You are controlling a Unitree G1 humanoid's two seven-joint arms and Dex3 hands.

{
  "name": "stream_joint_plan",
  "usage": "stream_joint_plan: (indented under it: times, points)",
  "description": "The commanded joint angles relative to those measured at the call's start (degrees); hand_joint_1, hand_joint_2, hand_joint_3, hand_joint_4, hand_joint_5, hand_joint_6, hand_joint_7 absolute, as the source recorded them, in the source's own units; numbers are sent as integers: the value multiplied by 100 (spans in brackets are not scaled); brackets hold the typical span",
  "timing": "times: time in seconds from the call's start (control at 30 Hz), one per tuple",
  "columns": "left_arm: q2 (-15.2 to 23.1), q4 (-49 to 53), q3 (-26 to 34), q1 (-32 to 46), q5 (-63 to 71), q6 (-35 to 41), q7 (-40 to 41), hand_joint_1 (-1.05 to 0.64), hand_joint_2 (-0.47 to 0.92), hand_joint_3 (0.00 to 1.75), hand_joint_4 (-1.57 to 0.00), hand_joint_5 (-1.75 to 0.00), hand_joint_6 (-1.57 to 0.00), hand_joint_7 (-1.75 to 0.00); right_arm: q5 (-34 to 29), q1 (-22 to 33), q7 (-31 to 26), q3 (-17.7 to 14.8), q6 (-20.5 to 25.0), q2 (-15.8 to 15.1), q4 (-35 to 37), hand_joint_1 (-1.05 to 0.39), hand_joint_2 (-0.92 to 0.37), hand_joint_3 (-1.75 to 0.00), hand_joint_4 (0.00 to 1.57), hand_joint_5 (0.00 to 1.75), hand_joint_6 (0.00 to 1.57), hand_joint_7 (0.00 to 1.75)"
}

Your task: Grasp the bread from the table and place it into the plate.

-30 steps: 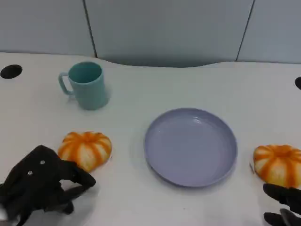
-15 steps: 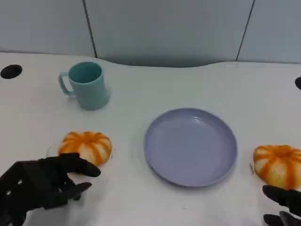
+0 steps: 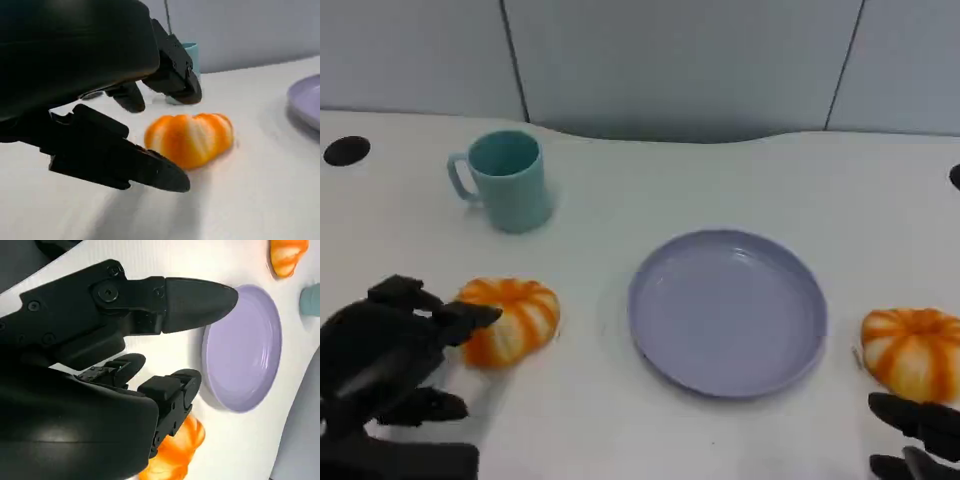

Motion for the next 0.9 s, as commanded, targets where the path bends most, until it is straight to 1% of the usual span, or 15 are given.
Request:
stream_joint_plan:
  times: [0.03,0.2,0.3,0.37,0.43,0.53,0.57,0.6,0.63,0.67,0.7,0.77,0.83,0.9]
  points:
    - [364,-184,-219,-349,236,221,-485,-83,89,0,0,-47,-24,0,-17,-20,-79,18,68,-12,-86,-52,-92,-49,65,1,49,0]
    - [532,-315,-365,-714,413,414,-794,-85,92,3,-1,-43,-21,0,-71,-34,-63,55,-6,-73,-55,-53,-92,-49,66,1,49,0]
    - [596,-422,-473,-985,590,540,-1038,-80,91,1,0,-32,-18,-1,-120,-31,-91,91,18,-60,-86,-53,-92,-49,66,1,50,0]
    - [618,-431,-530,-1123,580,571,-1206,-76,88,0,0,-26,-17,0,-117,-35,-109,102,44,-29,-102,-52,-92,-49,66,1,51,1]
    - [630,-407,-571,-1224,542,553,-1292,-73,85,0,0,-22,-16,0,-114,-33,-125,117,79,-11,-127,-52,-92,-49,66,1,51,1]
    - [591,-326,-663,-1365,524,505,-1323,-65,80,0,-1,-20,-17,-1,-143,-11,-163,156,134,6,-196,-53,-92,-49,65,1,51,1]
    - [552,-300,-703,-1402,511,515,-1338,-55,77,0,-2,-20,-18,-1,-145,-3,-167,163,124,8,-202,-52,-92,-49,65,1,51,1]
    - [530,-283,-734,-1426,499,528,-1345,-50,76,0,-2,-19,-19,-1,-145,1,-170,168,115,8,-203,-52,-92,-49,65,1,51,0]
    - [489,-225,-787,-1468,479,516,-1340,-47,75,0,-2,-19,-19,-1,-139,8,-150,163,21,-1,-157,-52,-92,-49,65,1,51,0]
    - [453,-154,-840,-1506,449,490,-1332,-39,74,0,-5,-20,-20,-1,-130,14,-126,155,-59,-14,-113,-52,-92,-49,65,1,50,0]
    - [423,-89,-885,-1543,413,467,-1339,-36,74,0,-6,-20,-21,-1,-128,17,-112,150,-113,-25,-81,-53,-92,-49,66,1,50,0]
    - [380,24,-962,-1617,308,419,-1418,-32,73,0,-8,-19,-22,-1,-118,25,-109,145,-118,-27,-88,-53,-92,-49,66,1,50,0]
    - [337,98,-1042,-1708,192,448,-1660,-28,72,0,-7,-18,-21,-1,-111,27,-89,139,-104,-46,-107,-53,-92,-50,65,1,49,0]
    - [307,182,-1124,-1800,153,490,-1843,-28,71,0,-7,-17,-20,0,-94,23,-78,128,-85,-49,-116,-53,-92,-50,65,1,49,0]
